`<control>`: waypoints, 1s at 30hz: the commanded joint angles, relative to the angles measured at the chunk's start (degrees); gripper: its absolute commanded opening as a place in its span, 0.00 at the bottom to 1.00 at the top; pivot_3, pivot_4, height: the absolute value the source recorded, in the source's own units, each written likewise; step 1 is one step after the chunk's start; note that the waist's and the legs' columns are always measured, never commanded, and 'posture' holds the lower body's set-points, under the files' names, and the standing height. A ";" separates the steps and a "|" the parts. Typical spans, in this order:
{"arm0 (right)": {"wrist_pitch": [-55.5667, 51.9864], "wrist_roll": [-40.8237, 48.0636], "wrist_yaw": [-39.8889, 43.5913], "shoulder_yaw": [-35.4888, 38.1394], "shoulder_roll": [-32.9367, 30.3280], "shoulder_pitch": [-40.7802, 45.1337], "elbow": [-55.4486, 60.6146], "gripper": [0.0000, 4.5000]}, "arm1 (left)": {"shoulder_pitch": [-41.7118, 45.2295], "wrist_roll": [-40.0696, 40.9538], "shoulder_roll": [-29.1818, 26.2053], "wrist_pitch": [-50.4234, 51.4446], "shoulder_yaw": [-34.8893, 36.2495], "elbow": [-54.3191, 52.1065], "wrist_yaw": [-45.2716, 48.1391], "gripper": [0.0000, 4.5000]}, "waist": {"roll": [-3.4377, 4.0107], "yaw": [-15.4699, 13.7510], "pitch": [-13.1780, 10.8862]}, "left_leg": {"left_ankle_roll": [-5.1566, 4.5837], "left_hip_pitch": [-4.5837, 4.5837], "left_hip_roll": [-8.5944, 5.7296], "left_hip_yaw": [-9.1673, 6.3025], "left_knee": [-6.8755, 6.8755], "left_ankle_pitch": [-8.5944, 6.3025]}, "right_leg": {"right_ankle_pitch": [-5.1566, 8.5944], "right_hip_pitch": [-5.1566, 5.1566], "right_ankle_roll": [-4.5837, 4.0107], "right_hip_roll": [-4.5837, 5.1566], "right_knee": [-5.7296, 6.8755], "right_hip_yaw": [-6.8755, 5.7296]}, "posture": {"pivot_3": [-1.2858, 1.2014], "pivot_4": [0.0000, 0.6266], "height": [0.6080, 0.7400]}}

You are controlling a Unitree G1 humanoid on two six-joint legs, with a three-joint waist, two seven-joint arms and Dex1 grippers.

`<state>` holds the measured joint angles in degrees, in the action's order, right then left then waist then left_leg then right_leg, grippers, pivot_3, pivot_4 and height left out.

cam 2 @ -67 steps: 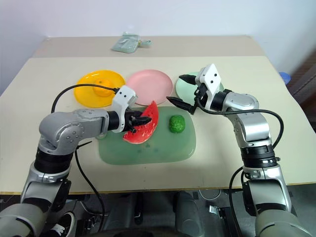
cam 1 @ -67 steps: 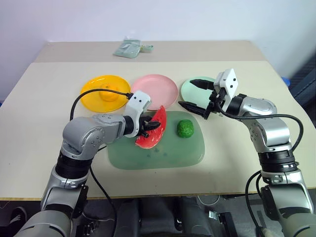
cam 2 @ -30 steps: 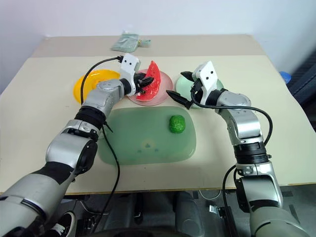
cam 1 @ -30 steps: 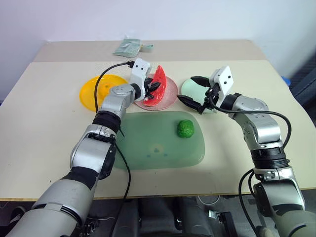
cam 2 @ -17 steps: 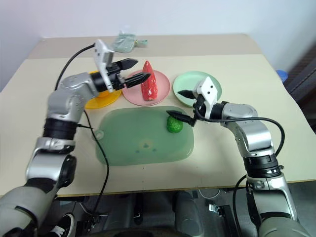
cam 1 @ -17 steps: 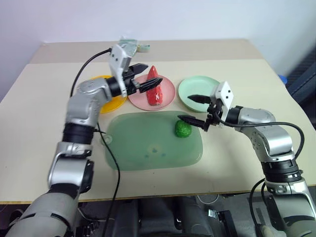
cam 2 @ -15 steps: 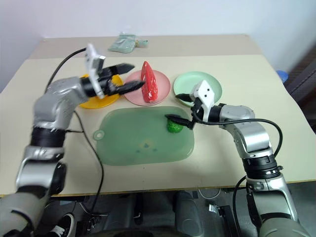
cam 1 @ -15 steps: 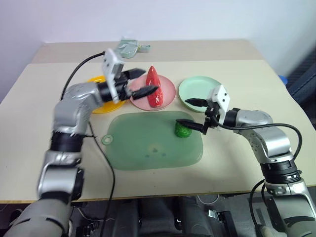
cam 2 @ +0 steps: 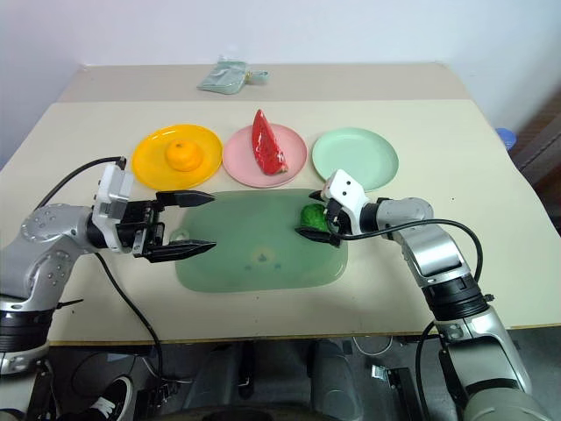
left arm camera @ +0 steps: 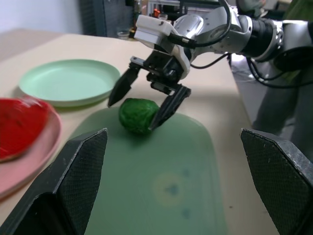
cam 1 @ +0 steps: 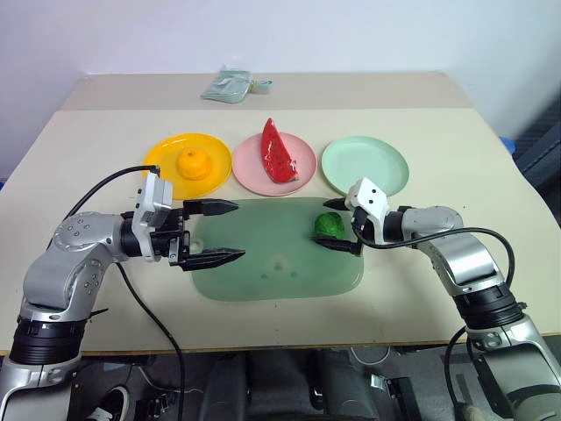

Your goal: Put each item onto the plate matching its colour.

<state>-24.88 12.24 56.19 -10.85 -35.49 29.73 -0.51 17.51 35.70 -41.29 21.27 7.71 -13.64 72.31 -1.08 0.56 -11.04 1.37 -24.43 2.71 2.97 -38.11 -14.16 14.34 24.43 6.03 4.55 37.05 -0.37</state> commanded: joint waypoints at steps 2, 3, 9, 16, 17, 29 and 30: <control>0.49 -0.55 0.59 0.68 -0.81 0.25 -0.36 0.82 | -1.50 -1.98 1.02 -5.00 0.25 -0.51 -1.20 1.00 | 0.00 0.07 0.00 | 0.00 0.00 0.00 0.00 0.01 0.00 | 0.00 0.00 0.00 0.00 0.00 0.00 | 0.52 0.24 1.00; 0.61 -0.56 0.66 0.74 -0.81 0.18 -0.33 0.72 | -1.57 -1.76 1.24 -4.95 -0.02 -0.63 -1.32 1.00 | 0.00 0.07 0.00 | 0.00 0.00 0.00 0.00 0.01 0.00 | 0.00 0.00 0.00 -0.01 0.00 0.00 | 0.52 0.24 1.00; 2.31 1.26 -3.73 5.70 2.30 3.84 -2.91 0.56 | -0.56 -0.87 2.77 -4.51 0.01 -1.19 -4.30 1.00 | 0.00 0.07 0.00 | 0.00 0.00 0.00 -0.01 0.00 0.00 | 0.00 0.00 0.01 -0.01 0.01 0.00 | 0.52 0.24 1.00; 11.04 -4.22 -22.44 13.13 7.18 16.86 -22.97 0.56 | 2.93 -3.92 6.17 -6.95 -1.12 1.65 -9.24 1.00 | 0.02 -0.03 0.00 | 0.00 0.00 0.00 0.00 0.02 0.00 | -0.01 0.01 0.00 -0.02 0.01 0.00 | 0.52 0.24 1.00; 11.77 -5.24 -23.91 12.99 7.32 17.82 -25.50 0.56 | 3.16 -4.17 6.70 -7.19 -1.30 1.89 -9.85 1.00 | -0.02 -0.03 0.02 | 0.00 -0.01 -0.01 0.00 0.05 0.00 | -0.01 0.01 0.01 -0.01 -0.03 0.00 | 0.52 0.24 1.00; 19.99 -3.60 -26.41 16.47 8.74 22.65 -34.06 0.98 | 3.86 -4.90 7.55 -8.78 -1.09 2.67 -11.69 1.00 | 0.08 0.45 -0.04 | -0.02 -0.02 0.00 0.04 0.08 -0.01 | -0.02 0.04 0.01 -0.01 -0.02 0.01 | 0.52 0.24 1.00; 20.25 -2.14 -24.97 17.28 8.79 22.43 -32.38 0.98 | 3.95 -4.51 7.22 -8.62 -0.47 2.95 -11.67 1.00 | 0.08 0.44 -0.04 | -0.02 -0.02 0.01 0.03 0.08 -0.01 | -0.01 0.04 0.01 -0.01 -0.02 0.01 | 0.52 0.24 1.00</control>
<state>-6.99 8.05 30.42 4.00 -25.96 50.56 -36.72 20.59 30.47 -33.25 13.40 5.38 -10.11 60.82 -1.00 1.00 -11.08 1.35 -24.44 2.72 3.01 -38.04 -14.18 14.32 24.47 6.04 4.54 37.03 -0.36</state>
